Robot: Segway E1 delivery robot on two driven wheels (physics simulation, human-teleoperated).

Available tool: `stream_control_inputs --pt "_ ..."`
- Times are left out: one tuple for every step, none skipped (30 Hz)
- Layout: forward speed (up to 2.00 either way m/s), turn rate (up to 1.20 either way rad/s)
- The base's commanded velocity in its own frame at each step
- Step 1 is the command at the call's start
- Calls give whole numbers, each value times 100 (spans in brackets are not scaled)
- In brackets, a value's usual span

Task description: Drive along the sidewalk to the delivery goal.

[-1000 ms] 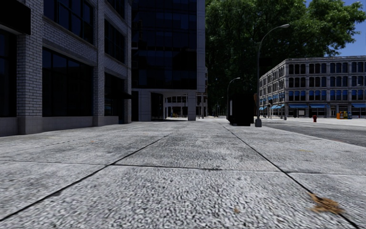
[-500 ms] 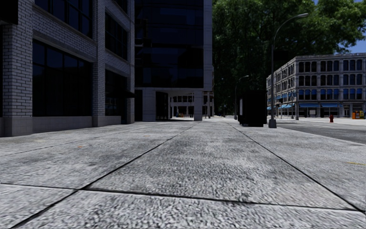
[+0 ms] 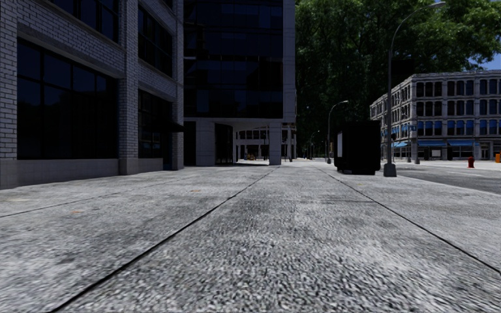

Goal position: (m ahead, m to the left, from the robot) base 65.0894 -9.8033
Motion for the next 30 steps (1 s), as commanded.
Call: stream_control_inputs --pt "200 0" --pt "200 0" --pt "200 0" --pt "200 0" --pt "200 0" --pt "200 0" --pt "200 0" --pt "200 0" --pt "200 0" --pt "200 0" --pt "200 0" --pt "200 0" --pt "200 0" --pt "200 0" --pt "200 0" --pt "200 0" --pt "200 0" --pt "200 0" --pt "200 0" --pt "200 0" --pt "200 0" --pt "200 0" --pt "200 0" --pt "200 0" --pt "200 0" --pt "200 0" --pt "200 0" --pt "200 0" --pt "200 0" --pt "200 0"
